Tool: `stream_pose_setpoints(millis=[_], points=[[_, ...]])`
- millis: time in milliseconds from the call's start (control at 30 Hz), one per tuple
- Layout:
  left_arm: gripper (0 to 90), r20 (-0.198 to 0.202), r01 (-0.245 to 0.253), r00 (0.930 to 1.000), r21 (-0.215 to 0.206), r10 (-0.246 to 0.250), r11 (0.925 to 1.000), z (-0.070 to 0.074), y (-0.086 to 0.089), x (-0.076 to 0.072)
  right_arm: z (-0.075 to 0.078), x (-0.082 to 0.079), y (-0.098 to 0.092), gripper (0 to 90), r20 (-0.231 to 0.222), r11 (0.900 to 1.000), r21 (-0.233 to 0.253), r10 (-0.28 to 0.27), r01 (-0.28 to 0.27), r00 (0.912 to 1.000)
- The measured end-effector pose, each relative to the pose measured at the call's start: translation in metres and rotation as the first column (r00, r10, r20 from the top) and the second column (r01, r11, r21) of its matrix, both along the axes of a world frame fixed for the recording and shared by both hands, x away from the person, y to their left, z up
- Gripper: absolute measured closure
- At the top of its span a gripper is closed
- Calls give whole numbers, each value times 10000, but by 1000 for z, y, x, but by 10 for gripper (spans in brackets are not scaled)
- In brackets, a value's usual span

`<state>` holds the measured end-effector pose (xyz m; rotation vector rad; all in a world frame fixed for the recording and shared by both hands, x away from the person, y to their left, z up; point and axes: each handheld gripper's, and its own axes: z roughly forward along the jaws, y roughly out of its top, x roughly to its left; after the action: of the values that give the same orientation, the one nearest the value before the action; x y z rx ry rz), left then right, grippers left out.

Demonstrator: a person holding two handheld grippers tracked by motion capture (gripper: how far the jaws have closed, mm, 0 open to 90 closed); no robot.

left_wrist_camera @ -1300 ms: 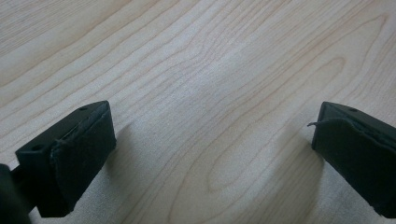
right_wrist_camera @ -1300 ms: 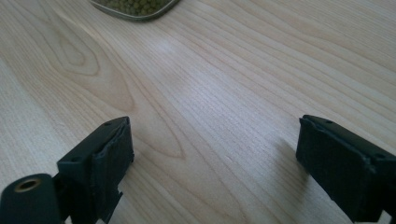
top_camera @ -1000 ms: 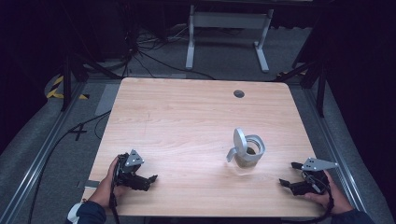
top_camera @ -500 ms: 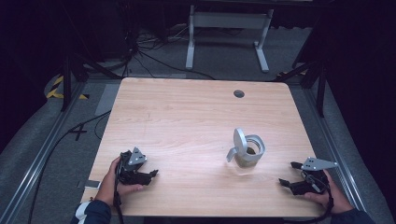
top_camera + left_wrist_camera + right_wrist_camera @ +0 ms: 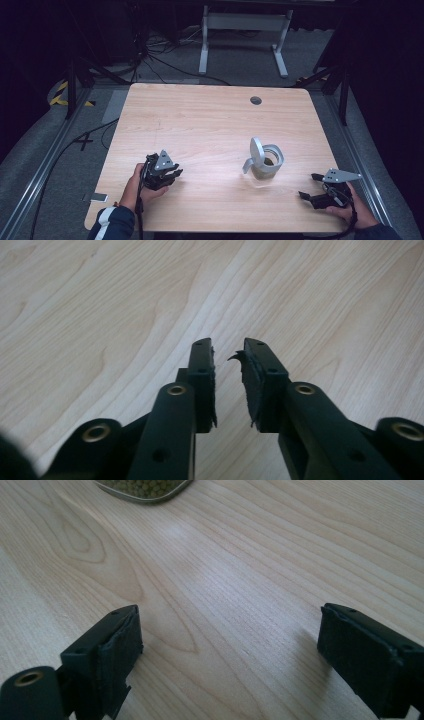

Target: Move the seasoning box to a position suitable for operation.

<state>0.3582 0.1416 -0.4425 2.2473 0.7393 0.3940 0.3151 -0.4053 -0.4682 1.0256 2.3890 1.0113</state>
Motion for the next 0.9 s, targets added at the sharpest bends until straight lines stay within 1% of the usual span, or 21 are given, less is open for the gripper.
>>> stream_pose_setpoints(millis=[33,100,133,167,200,233,267,367,400,433,467,633,700,733,833,900], points=[[794,91,166,9998,-18,-166,9999,2,-5,1,0,0,0,105,1,10000,-2,-1,1,10000],[836,130,221,9997,-19,-221,9998,4,-8,1,0,0,0,106,-1,10000,1,-3,3,10000],[836,202,364,9991,-66,-363,9993,5,-11,2,0,0,0,106,0,10000,-2,0,0,10000],[893,254,466,9986,-97,-463,9989,7,-13,2,0,0,0,106,-1,10000,0,-3,3,10000],[893,347,511,9981,-106,-507,9986,8,-16,2,0,0,0,106,-1,10000,0,-3,3,10000],[897,321,574,9979,-250,-566,9980,10,-19,3,0,0,0,106,0,10000,1,-1,1,10000],[898,323,661,9973,-238,-653,9975,11,-20,3,0,0,0,106,-1,10000,1,-1,1,10000],[898,428,779,9962,-385,-763,9962,15,-28,4,0,0,0,106,-1,10000,1,-2,2,10000],[898,405,839,9958,-395,-823,9957,17,-30,4,0,0,0,106,-1,10000,0,-1,1,10000],[898,449,972,9945,-469,-952,9942,18,-33,5,0,0,0,106,-2,10000,1,-2,2,10000],[898,425,952,9948,-562,-929,9939,19,-35,5,0,0,0,106,1,10000,1,0,0,10000],[899,648,1258,9905,-733,-1212,9893,28,-49,8,0,0,0,106,0,10000,1,-2,2,10000],[899,742,1397,9883,-857,-1335,9865,32,-56,9,0,0,0,106,-5,10000,2,-8,8,10000],[899,766,1457,9873,-873,-1392,9855,34,-60,10,0,0,0,105,0,10000,2,-3,3,10000],[899,997,1730,9813,-843,-1644,9813,40,-73,12,0,0,0,106,2,10000,-2,0,0,10000],[900,1081,1804,9796,-1008,-1695,9784,43,-78,14,0,0,0,106,-2,10000,0,-1,1,10000]])
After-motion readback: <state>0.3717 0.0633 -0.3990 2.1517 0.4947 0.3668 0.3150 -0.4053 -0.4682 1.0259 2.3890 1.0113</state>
